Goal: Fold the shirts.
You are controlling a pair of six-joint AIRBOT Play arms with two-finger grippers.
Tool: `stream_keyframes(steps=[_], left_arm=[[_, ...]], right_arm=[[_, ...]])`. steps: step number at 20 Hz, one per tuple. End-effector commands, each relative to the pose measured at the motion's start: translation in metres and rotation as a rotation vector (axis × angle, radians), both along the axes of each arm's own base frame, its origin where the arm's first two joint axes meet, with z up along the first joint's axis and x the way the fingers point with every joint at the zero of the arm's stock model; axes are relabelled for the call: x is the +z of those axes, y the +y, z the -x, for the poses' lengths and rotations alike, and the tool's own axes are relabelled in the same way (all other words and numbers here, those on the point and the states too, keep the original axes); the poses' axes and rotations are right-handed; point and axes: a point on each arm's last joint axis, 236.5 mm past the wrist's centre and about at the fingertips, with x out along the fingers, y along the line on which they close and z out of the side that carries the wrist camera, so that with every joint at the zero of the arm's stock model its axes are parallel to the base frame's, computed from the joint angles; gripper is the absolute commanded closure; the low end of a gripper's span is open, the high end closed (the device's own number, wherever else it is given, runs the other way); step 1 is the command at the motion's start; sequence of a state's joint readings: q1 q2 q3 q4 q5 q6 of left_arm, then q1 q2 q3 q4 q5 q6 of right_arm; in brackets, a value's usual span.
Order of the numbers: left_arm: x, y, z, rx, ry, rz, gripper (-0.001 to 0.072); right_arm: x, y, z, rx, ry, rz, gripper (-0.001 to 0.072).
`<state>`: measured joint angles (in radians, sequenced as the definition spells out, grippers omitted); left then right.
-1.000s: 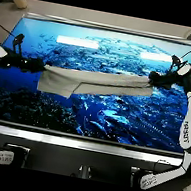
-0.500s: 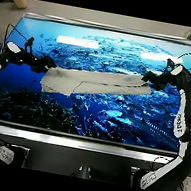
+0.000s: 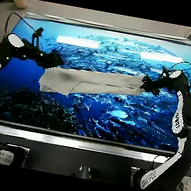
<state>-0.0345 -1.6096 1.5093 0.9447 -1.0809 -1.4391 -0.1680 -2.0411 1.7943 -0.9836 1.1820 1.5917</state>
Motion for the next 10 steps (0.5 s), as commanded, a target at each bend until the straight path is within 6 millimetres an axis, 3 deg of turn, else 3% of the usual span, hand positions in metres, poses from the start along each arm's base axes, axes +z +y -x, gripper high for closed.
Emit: stream_keyframes(steps=[1,2,3,7,10], left_arm=[[0.004,-0.051,0.002,-0.059,-0.049,0.006,0.0535],[-0.001,-0.069,-0.001,-0.054,-0.057,0.016,0.0649],[-0.008,-0.088,-0.002,-0.040,-0.048,0.037,0.0678],[-0.059,-0.196,0.018,-0.027,0.099,0.240,0.0678],[-0.085,-0.283,0.051,-0.015,0.218,0.422,0.0678]], right_arm=[[0.048,0.027,-0.007,0.050,-0.105,-0.117,0.0683],[0.073,0.028,-0.005,0.077,-0.148,-0.107,0.0683],[0.099,0.030,0.000,0.104,-0.183,-0.101,0.0684],[0.206,0.062,0.057,0.264,-0.270,-0.094,0.0684],[0.257,0.092,0.108,0.373,-0.288,-0.068,0.0683]])
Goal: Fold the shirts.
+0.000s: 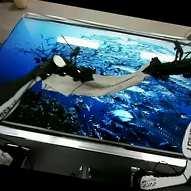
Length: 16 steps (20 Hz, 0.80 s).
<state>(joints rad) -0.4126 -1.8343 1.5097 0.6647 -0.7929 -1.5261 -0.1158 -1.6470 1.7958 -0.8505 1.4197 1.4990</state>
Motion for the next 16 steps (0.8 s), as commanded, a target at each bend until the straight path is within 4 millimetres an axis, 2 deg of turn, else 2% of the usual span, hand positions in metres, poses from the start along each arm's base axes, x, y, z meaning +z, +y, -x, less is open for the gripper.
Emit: stream_keyframes(steps=[1,3,4,5,6,7,8,10,12,14,16], left_arm=[[-0.025,-0.101,0.042,0.024,0.151,0.209,0.0678],[-0.037,-0.142,0.082,-0.027,0.225,0.259,0.0679],[-0.038,-0.151,0.092,-0.055,0.219,0.263,0.0679],[-0.034,-0.150,0.090,-0.063,0.197,0.261,0.0680],[-0.025,-0.138,0.076,-0.054,0.150,0.248,0.0681],[-0.014,-0.117,0.057,-0.046,0.085,0.215,0.0681],[0.001,-0.086,0.031,-0.023,0.015,0.169,0.0682],[0.042,-0.005,-0.018,0.054,-0.113,0.061,0.0682],[0.089,0.097,-0.053,0.166,-0.233,-0.082,0.0681],[0.146,0.199,-0.063,0.302,-0.333,-0.203,0.0681],[0.204,0.271,-0.051,0.416,-0.422,-0.247,0.0681]], right_arm=[[0.063,0.033,0.062,0.127,-0.047,0.033,0.0683],[0.090,0.044,0.070,0.133,-0.135,0.043,0.0682],[0.100,0.047,0.068,0.121,-0.175,0.039,0.0682],[0.103,0.049,0.065,0.113,-0.195,0.035,0.0682],[0.102,0.052,0.062,0.113,-0.200,0.032,0.0682],[0.100,0.057,0.058,0.114,-0.203,0.027,0.0682],[0.095,0.069,0.053,0.125,-0.206,0.017,0.0682],[0.085,0.107,0.040,0.155,-0.229,-0.019,0.0681],[0.068,0.166,0.031,0.211,-0.251,-0.073,0.0681],[0.035,0.229,0.031,0.262,-0.227,-0.118,0.0681],[-0.015,0.289,0.040,0.302,-0.160,-0.153,0.0680]])
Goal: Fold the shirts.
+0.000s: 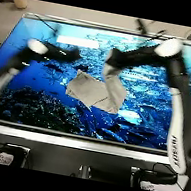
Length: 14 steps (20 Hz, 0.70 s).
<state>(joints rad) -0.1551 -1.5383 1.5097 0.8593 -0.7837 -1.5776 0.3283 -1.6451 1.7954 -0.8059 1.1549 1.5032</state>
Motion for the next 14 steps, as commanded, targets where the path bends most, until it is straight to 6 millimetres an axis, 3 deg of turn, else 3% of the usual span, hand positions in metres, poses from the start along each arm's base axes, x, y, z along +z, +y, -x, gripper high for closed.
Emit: stream_keyframes(steps=[1,2,3,4,6,8,9,11,12,13,14], left_arm=[[0.088,0.139,0.021,0.223,-0.140,-0.157,0.0680],[0.110,0.155,0.032,0.249,-0.178,-0.166,0.0680],[0.128,0.166,0.044,0.262,-0.207,-0.180,0.0680],[0.138,0.170,0.056,0.253,-0.225,-0.204,0.0680],[0.143,0.173,0.078,0.204,-0.224,-0.279,0.0680],[0.133,0.177,0.092,0.178,-0.196,-0.346,0.0680],[0.125,0.176,0.094,0.166,-0.180,-0.355,0.0680],[0.107,0.176,0.096,0.158,-0.141,-0.352,0.0680],[0.097,0.175,0.097,0.154,-0.118,-0.348,0.0680],[0.088,0.174,0.099,0.149,-0.098,-0.343,0.0680],[0.081,0.172,0.101,0.142,-0.083,-0.338,0.0680]], right_arm=[[-0.073,0.103,0.012,0.055,0.082,-0.064,0.0662],[-0.099,0.120,0.016,0.051,0.127,-0.067,0.0359],[-0.120,0.125,0.018,0.042,0.182,-0.058,0.0035],[-0.131,0.120,0.021,0.030,0.236,-0.042,0.0006],[-0.129,0.082,0.019,0.016,0.313,0.010,0.0027],[-0.119,0.011,0.014,0.014,0.316,0.137,0.0040],[-0.119,-0.037,0.009,-0.016,0.311,0.240,0.0040],[-0.133,-0.140,0.009,-0.111,0.384,0.458,0.0042],[-0.146,-0.179,0.020,-0.158,0.482,0.513,0.0045],[-0.160,-0.195,0.033,-0.180,0.571,0.506,0.0045],[-0.177,-0.194,0.044,-0.184,0.638,0.463,0.0043]])
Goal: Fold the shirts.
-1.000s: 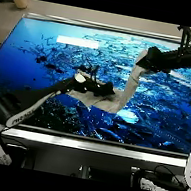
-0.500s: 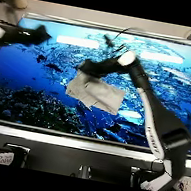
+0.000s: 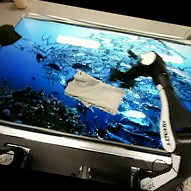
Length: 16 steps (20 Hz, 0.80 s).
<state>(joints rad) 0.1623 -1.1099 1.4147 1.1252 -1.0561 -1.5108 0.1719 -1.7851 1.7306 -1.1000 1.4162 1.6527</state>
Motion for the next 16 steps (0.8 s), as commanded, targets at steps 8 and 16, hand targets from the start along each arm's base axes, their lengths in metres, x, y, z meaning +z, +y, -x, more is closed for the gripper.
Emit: stream_keyframes(steps=[8,16], left_arm=[[-0.026,-0.060,0.016,-0.147,0.062,-0.002,0.0680],[-0.019,-0.071,0.011,-0.145,0.026,0.017,0.0679]], right_arm=[[-0.105,0.019,0.019,-0.266,0.184,-0.168,0.0066],[0.036,-0.118,-0.086,-0.377,-0.216,-0.344,0.0681]])
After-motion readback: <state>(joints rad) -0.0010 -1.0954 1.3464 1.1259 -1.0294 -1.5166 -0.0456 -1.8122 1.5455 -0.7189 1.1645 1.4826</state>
